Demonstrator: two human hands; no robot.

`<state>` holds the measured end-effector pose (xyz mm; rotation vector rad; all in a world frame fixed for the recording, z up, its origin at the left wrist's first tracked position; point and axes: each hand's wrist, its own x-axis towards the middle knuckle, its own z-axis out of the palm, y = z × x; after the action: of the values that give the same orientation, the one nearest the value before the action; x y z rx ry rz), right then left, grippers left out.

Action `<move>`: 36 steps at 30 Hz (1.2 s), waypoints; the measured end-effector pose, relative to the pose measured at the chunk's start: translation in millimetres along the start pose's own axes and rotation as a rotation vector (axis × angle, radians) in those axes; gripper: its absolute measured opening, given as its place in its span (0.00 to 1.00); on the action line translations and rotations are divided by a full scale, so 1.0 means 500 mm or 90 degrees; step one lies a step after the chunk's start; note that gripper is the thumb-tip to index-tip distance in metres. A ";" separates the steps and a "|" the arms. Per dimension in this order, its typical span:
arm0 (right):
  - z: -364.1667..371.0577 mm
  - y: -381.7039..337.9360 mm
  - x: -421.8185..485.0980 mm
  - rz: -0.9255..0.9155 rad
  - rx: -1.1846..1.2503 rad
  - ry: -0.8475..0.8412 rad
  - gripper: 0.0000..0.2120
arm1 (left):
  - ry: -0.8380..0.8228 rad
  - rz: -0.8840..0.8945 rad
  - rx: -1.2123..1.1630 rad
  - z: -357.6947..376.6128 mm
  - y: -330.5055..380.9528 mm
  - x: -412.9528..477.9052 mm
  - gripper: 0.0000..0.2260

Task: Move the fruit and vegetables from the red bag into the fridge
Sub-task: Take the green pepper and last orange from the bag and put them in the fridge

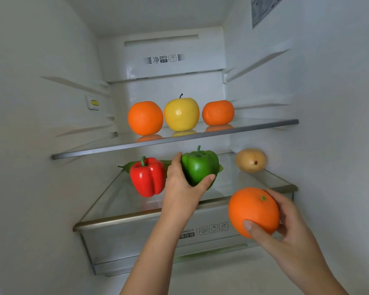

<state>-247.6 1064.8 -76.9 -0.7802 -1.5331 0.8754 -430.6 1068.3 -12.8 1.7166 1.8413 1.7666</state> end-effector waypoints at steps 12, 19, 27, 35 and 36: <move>-0.010 -0.002 0.003 0.003 0.004 0.005 0.33 | -0.082 -0.067 -0.081 0.022 -0.003 0.053 0.39; -0.010 -0.001 0.003 -0.004 -0.024 0.011 0.39 | -0.081 -0.082 -0.115 0.021 -0.007 0.053 0.40; -0.003 -0.031 0.001 -0.037 -0.018 0.019 0.38 | -0.081 -0.065 -0.090 0.011 -0.013 0.047 0.45; -0.003 -0.113 0.012 -0.119 -0.003 0.055 0.33 | -0.055 -0.019 -0.022 -0.064 0.007 -0.034 0.38; -0.006 -0.128 0.019 -0.134 0.006 0.066 0.31 | -0.056 0.003 -0.018 -0.078 0.012 -0.045 0.34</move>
<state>-246.3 1041.1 -16.4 -0.6338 -1.4880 0.6766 -444.9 1025.2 -8.8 1.7596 1.7694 1.6825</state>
